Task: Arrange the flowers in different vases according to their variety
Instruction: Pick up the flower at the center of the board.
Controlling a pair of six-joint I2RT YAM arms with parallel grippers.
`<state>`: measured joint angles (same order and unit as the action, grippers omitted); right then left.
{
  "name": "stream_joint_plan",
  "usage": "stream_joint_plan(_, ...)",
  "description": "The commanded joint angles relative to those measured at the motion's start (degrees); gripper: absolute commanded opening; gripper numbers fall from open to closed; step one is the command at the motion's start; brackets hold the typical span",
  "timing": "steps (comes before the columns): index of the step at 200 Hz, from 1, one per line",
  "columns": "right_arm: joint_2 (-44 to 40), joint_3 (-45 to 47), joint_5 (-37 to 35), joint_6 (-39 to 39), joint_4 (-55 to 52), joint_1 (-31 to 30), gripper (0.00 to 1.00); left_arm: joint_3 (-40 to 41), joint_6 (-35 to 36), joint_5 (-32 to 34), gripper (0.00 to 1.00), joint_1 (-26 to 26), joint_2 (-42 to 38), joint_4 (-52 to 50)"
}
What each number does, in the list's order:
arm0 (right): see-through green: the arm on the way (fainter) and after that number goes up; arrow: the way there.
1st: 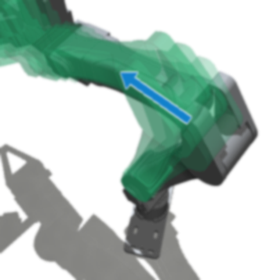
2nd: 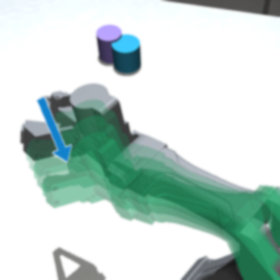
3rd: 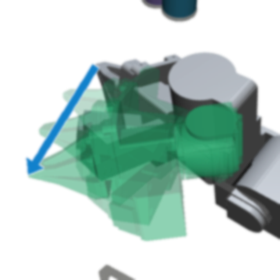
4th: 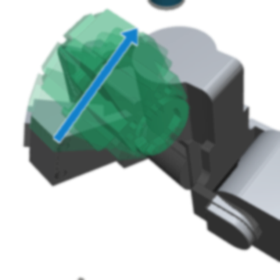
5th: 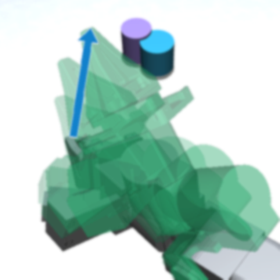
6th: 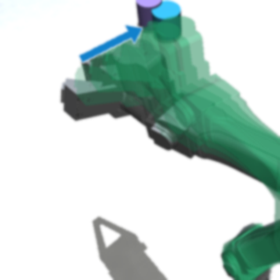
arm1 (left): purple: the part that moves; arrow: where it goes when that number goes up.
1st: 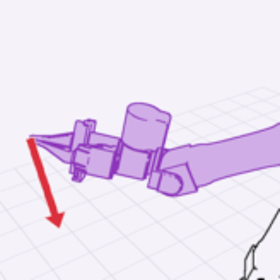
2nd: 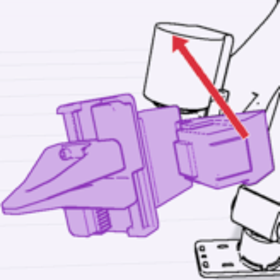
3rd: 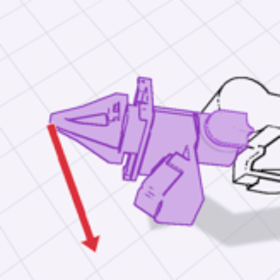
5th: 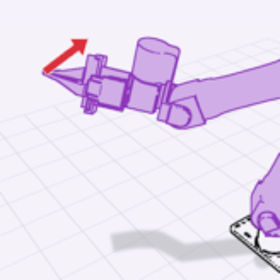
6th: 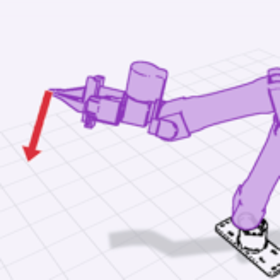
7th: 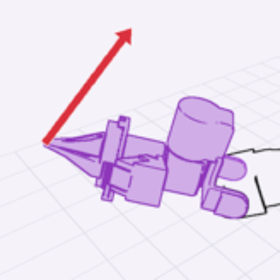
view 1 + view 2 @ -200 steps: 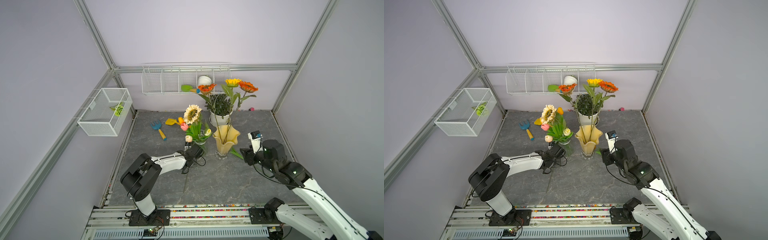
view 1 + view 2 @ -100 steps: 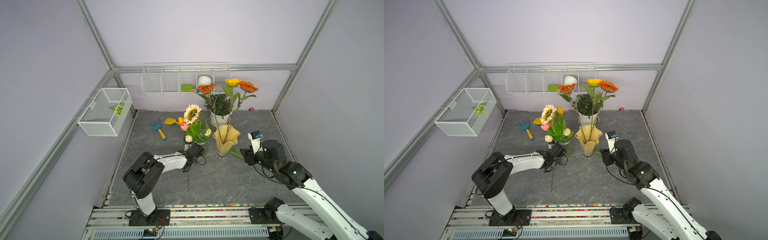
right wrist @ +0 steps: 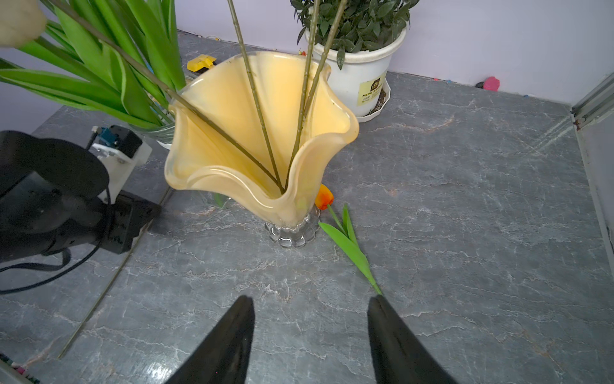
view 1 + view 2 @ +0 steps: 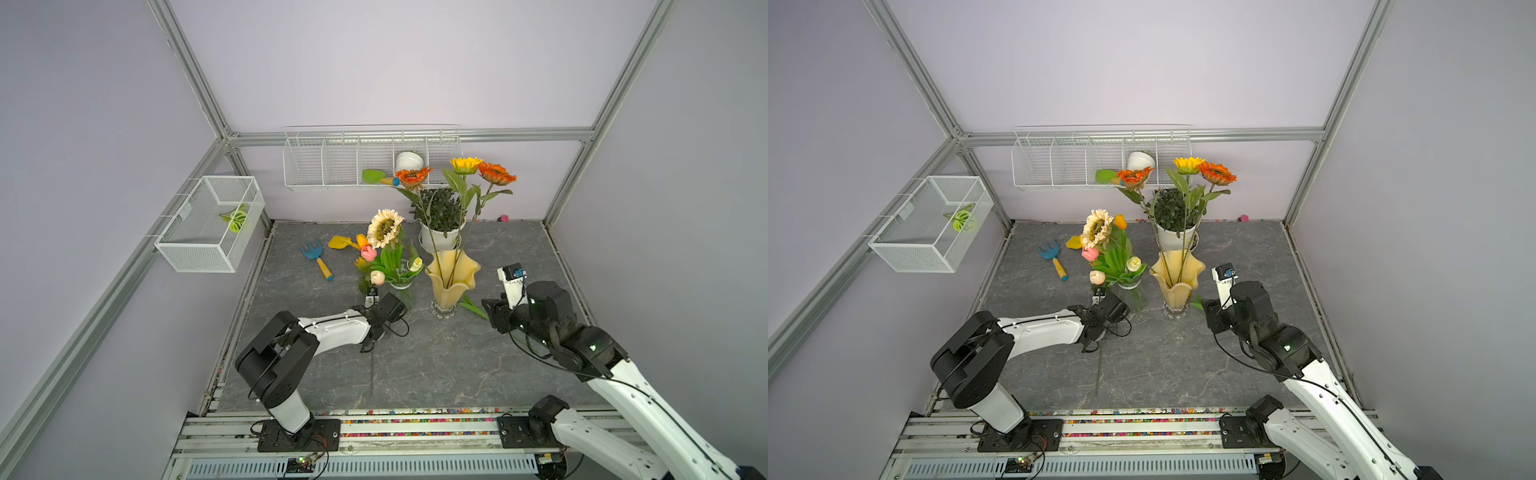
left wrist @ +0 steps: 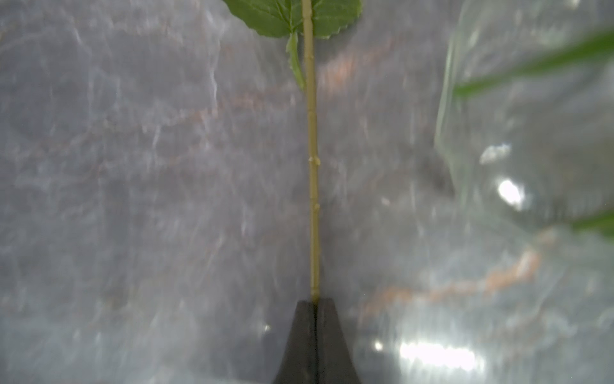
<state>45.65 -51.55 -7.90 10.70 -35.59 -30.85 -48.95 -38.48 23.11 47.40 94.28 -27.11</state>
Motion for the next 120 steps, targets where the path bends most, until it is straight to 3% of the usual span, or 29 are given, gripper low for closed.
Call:
stream_joint_plan(1, -1.0, 0.7, -0.5, 0.6, 0.4, -0.4, 0.60, -0.2, 0.8, 1.4, 0.00, 1.8, -5.1, -7.0)
stream_joint_plan(58, -2.2, 1.6, -0.1, 0.7, 0.6, -0.4, 0.60, -2.5, 0.3, 7.2, 0.00, 3.3, -20.7, -14.5)
stream_joint_plan(120, -3.4, 1.9, -0.9, 2.0, -1.0, -0.4, 0.60, -6.5, -8.8, 21.6, 0.00, 3.4, -36.5, -30.3)
